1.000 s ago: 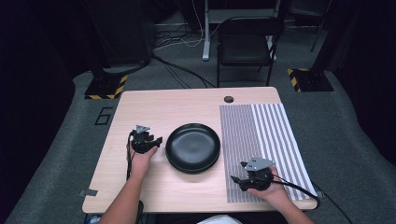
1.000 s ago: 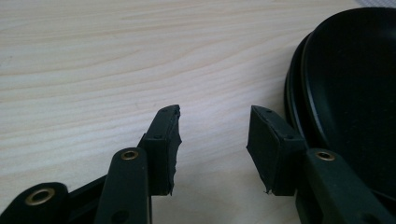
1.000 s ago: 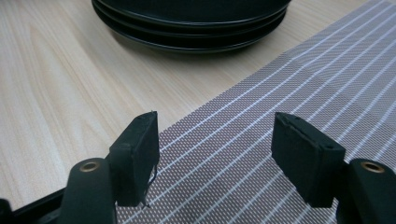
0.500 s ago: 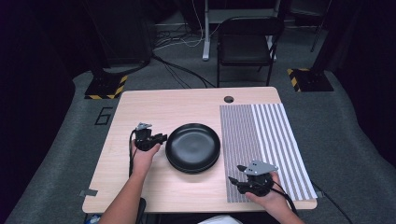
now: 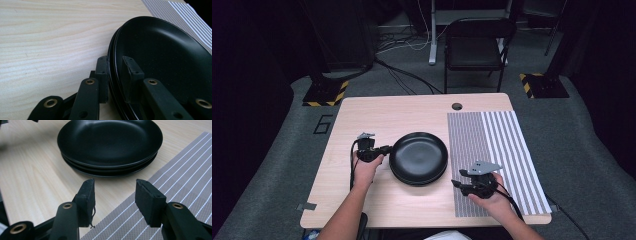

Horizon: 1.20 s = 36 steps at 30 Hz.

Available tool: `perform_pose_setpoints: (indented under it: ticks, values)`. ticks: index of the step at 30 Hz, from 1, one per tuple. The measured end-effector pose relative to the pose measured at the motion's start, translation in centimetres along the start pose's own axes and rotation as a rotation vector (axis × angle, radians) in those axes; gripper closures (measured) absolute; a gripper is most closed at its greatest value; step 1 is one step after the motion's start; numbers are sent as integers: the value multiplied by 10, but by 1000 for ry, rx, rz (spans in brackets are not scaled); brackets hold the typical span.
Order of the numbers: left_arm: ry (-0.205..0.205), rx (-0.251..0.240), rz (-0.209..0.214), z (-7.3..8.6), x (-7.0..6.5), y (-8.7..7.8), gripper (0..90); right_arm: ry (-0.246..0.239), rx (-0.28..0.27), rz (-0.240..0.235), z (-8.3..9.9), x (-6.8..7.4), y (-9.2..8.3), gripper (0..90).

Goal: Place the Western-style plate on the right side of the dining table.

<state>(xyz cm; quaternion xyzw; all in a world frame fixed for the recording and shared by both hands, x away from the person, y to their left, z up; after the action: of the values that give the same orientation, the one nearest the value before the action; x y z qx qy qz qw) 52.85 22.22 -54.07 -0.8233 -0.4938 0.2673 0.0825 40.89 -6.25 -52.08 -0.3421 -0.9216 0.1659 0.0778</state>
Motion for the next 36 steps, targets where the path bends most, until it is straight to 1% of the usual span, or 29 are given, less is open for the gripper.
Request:
perform_pose_setpoints:
  ticks: [3, 4, 6, 7, 8, 9, 11, 15, 16, 17, 18, 22, 25, 30, 32, 33, 34, 36]
  values:
    - [3, 8, 3, 1, -1, -1, 767, -5, -1, 7, -2, -3, 5, 499]
    - [12, 17, 2, 2, -3, -3, 770, -4, -4, 17, -4, -6, 10, 485]
    - [32, 26, -3, 3, -5, -5, 771, -8, -3, 26, -6, -9, 14, 485]
    - [39, 31, 5, 4, -7, -6, 775, -9, -4, 28, -7, -11, 16, 488]
    - [39, 31, 5, 4, -7, -6, 781, -9, -4, 28, -7, -11, 16, 488]
    - [48, 35, -1, 6, -8, -7, 780, -6, -6, 29, -10, -13, 21, 488]
    - [48, 45, -8, 7, -8, -9, 792, -8, -13, 36, -13, -15, 25, 496]
    - [38, 51, -6, 8, -9, -12, 811, -6, -16, 51, -18, -20, 33, 496]
    - [41, 52, -8, 7, -9, -12, 813, -2, -16, 51, -19, -21, 36, 499]
    - [48, 64, -8, 8, -9, -12, 812, -2, -15, 52, -20, -23, 38, 501]
    - [51, 66, -10, 8, -9, -11, 810, 5, -14, 54, -20, -24, 41, 502]
    - [36, 77, -4, 9, -9, -12, 808, 35, -8, 63, -24, -30, 51, 510]
    - [20, 71, -1, 9, -9, -12, 810, 55, 1, 82, -25, -36, 58, 514]
    - [11, 69, 9, 9, -9, -11, 811, 97, 17, 121, -25, -47, 68, 514]
    - [14, 70, 9, 9, -9, -11, 810, 113, 26, 135, -24, -51, 72, 514]
    - [14, 70, 9, 9, -9, -11, 811, 113, 26, 135, -24, -51, 72, 514]
    - [21, 73, 8, 8, -9, -12, 811, 135, 39, 145, -23, -53, 75, 514]
    - [29, 73, 7, 7, -10, -12, 815, 137, 47, 157, -22, -55, 77, 516]
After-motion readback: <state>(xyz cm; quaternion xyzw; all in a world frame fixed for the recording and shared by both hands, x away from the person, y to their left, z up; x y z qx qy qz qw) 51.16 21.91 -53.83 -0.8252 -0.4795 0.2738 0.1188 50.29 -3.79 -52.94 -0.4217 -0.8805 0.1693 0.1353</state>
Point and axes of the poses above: each handheld gripper's, and its own axes: y roughly forward along the jaws, z roughly out of its underside, x roughly to its left, the point moved 9 cm from there along y, roughly forward along the jaws, and after that the axes turned 14 degrees about -x, right-handed, at the moved point
